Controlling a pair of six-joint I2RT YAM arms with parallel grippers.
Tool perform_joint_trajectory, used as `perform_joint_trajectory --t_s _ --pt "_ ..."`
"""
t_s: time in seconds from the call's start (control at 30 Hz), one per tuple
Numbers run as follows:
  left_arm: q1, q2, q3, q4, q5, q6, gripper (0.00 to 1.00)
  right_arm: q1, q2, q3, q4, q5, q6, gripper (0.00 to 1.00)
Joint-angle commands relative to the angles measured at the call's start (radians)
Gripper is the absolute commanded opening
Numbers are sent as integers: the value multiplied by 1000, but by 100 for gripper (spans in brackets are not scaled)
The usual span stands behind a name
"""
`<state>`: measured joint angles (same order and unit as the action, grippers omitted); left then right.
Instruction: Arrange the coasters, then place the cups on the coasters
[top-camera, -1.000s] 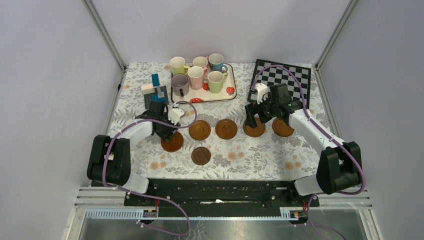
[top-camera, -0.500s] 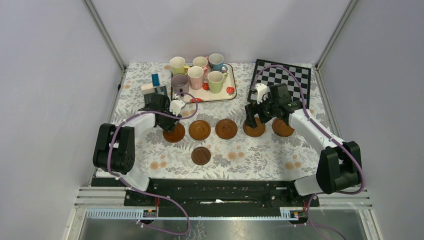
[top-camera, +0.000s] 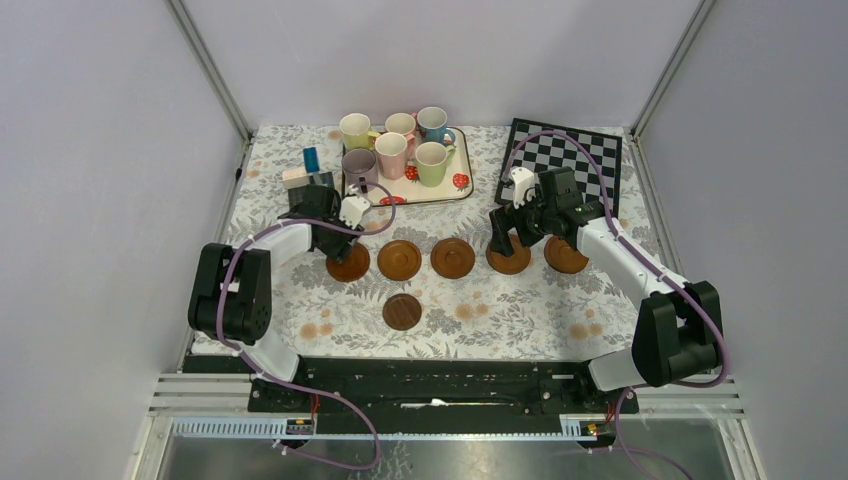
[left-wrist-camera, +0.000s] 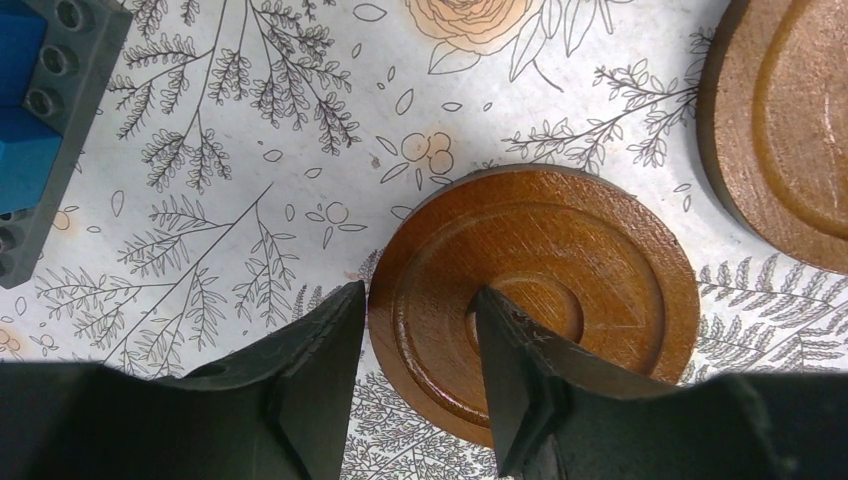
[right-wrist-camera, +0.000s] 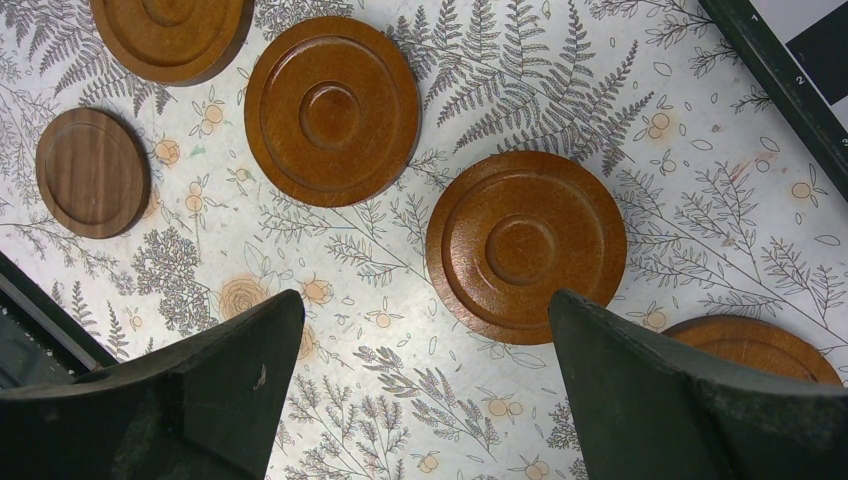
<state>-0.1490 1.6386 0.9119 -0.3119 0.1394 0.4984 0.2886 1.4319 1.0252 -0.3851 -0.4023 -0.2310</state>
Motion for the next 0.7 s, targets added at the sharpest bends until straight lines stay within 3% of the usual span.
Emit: perform_joint_trajectory --t_s 0.0,0.2,0.37,0.5,0.67 --pt "6 9 36 22 -34 -9 50 -5 1 24 -5 2 -6 100" --pt "7 -35 68 -32 9 -22 52 -5 0 27 -10 -4 -5 100" --pt "-27 -162 108 -153 104 -51 54 -5 -2 30 -10 -9 -2 100" --pt "-149 -303 69 -229 186 -23 60 -4 0 31 -13 -11 -1 100" --pt "-326 -352 1 -246 164 -61 63 -10 -13 40 -12 -18 24 100"
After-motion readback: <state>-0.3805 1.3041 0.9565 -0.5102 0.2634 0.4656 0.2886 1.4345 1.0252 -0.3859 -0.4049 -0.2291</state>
